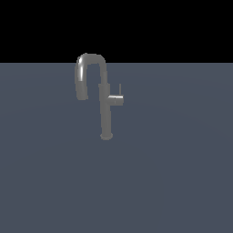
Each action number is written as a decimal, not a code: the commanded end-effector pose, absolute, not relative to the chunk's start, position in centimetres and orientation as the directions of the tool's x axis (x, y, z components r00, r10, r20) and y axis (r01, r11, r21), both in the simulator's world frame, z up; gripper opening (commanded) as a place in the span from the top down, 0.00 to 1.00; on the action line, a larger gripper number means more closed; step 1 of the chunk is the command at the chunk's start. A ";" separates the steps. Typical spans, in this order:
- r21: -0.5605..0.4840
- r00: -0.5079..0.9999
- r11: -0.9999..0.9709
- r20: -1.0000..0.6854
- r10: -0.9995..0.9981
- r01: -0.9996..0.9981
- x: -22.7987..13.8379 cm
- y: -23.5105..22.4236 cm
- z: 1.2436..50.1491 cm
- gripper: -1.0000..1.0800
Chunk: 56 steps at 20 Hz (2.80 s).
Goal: Turn on the faucet by rotating a designated handle.
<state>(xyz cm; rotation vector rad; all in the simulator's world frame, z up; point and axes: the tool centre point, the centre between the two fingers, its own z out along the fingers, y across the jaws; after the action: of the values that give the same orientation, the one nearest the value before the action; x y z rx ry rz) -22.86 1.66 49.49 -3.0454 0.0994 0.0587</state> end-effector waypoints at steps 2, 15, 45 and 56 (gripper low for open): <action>-0.132 0.991 -0.984 -0.085 -0.105 -0.116 -21.4 1.7 49.1 1.00; -0.297 0.902 -0.875 -0.329 -0.281 -0.382 -14.0 1.2 46.4 1.00; -0.271 0.319 -0.200 -0.909 -0.269 -0.941 0.0 -2.5 31.3 1.00; -0.096 0.090 0.056 -0.991 -0.099 -0.994 2.0 -2.4 24.3 1.00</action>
<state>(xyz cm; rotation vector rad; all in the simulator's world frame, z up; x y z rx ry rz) 1.77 -2.52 25.11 -1.3244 1.2246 1.0366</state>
